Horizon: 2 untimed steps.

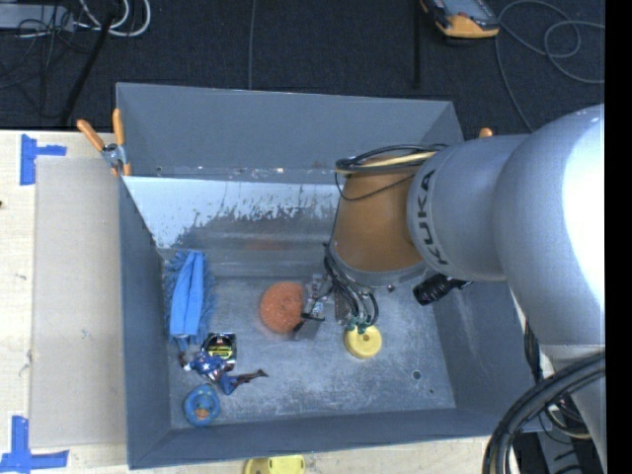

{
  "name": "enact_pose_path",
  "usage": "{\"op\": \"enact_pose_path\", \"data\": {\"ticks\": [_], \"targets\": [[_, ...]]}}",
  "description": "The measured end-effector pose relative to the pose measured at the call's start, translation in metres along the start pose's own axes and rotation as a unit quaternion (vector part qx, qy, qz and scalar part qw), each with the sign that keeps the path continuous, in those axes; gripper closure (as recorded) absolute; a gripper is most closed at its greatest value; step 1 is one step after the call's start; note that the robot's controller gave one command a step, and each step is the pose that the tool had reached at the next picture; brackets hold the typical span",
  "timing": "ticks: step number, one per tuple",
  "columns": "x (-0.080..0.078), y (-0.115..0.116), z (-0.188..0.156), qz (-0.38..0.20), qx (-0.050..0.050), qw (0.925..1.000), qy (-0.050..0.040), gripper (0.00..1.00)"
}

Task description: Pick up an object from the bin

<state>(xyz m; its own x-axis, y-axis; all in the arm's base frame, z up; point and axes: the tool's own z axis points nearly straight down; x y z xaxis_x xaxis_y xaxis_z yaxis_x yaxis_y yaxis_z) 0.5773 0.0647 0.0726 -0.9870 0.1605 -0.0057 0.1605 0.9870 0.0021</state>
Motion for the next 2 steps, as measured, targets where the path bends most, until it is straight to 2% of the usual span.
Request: {"op": "enact_pose_path", "data": {"ticks": [1,2], "targets": [[-0.001,-0.008,-0.036,0.002,0.001,1.0000,0.0059,1.00],[-0.005,-0.012,-0.076,0.004,0.001,1.0000,0.0022,1.00]]}}
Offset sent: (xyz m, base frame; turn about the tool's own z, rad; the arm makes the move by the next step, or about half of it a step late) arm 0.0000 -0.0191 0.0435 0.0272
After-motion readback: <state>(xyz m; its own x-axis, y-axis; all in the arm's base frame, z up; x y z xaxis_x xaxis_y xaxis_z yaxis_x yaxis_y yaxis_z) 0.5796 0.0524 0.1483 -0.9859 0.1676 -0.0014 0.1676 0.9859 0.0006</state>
